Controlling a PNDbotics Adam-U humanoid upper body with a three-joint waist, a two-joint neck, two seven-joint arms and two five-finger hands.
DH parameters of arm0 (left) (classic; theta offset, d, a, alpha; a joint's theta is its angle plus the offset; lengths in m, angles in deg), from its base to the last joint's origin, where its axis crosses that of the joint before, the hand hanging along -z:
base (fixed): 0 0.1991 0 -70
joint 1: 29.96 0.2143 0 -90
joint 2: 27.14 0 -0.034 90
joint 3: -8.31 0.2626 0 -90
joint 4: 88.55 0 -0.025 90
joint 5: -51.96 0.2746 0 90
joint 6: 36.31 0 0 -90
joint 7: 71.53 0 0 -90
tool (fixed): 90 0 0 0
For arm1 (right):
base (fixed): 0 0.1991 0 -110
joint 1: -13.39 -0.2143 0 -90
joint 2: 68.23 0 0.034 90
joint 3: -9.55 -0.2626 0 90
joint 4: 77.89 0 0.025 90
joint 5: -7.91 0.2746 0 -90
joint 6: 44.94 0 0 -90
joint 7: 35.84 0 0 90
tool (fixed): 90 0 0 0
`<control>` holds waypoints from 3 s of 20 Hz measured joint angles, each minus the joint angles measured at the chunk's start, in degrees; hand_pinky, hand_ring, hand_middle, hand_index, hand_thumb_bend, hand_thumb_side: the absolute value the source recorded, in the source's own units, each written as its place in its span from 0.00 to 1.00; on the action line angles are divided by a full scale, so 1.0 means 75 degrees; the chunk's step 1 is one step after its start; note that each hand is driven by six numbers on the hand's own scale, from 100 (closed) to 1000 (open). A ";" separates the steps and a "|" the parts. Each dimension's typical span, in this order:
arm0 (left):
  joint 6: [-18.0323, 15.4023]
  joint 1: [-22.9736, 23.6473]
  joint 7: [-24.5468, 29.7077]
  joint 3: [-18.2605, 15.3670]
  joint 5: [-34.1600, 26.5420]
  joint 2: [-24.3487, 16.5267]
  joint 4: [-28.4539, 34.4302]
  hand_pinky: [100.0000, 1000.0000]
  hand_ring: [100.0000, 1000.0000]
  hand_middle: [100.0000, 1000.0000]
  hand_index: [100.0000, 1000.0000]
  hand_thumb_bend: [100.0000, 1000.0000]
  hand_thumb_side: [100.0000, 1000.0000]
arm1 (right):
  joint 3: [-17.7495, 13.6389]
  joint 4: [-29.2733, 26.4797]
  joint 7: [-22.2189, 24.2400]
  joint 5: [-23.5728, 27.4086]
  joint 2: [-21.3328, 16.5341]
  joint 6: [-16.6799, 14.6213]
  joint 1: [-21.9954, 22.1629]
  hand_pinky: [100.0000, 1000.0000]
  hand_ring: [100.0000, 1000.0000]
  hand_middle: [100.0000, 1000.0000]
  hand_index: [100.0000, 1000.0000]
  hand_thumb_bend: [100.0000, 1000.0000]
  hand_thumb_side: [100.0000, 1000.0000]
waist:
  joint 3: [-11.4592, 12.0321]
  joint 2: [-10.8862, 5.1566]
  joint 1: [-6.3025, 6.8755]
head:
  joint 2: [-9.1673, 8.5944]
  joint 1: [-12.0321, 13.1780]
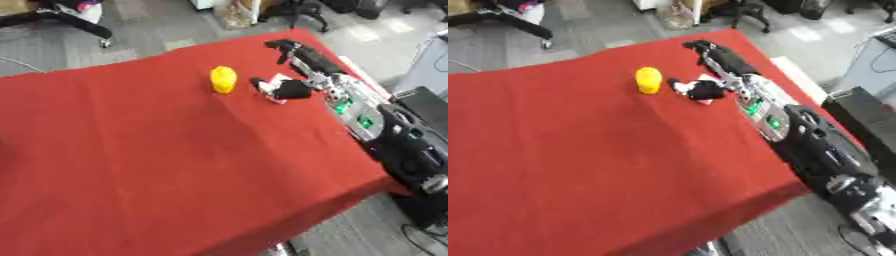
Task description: Pick up the objects with one hand, pass them to the other hand, and then place them into the box on the other side of the table.
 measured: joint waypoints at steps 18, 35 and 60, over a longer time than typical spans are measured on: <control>0.0253 0.0027 0.0739 0.0189 0.0010 0.0641 0.0000 0.73 0.87 0.69 0.83 0.00 0.74 | -0.0226 0.3189 -0.0160 0.0044 0.0341 0.0076 -0.0779 0.91 0.76 0.88 0.94 0.29 0.68 | 0.0217 0.0082 0.0026 | 0.0024 -0.0006; 0.0335 0.0026 0.0823 0.0230 0.0061 0.0732 0.0000 0.73 0.87 0.69 0.83 0.00 0.75 | -0.0343 0.3689 -0.0855 0.0098 0.0480 0.0030 -0.0859 0.84 0.43 0.57 0.67 0.17 0.56 | 0.0226 0.0133 0.0076 | 0.0024 -0.0080; 0.0322 -0.0394 -0.0245 0.0543 0.2222 0.0653 -0.0459 0.77 0.95 0.82 0.91 0.00 0.66 | 0.1123 -0.3621 -0.1591 0.1271 0.2290 -0.0557 0.0019 0.77 0.28 0.45 0.26 0.00 0.22 | 0.0009 0.0110 0.0091 | 0.0026 0.0610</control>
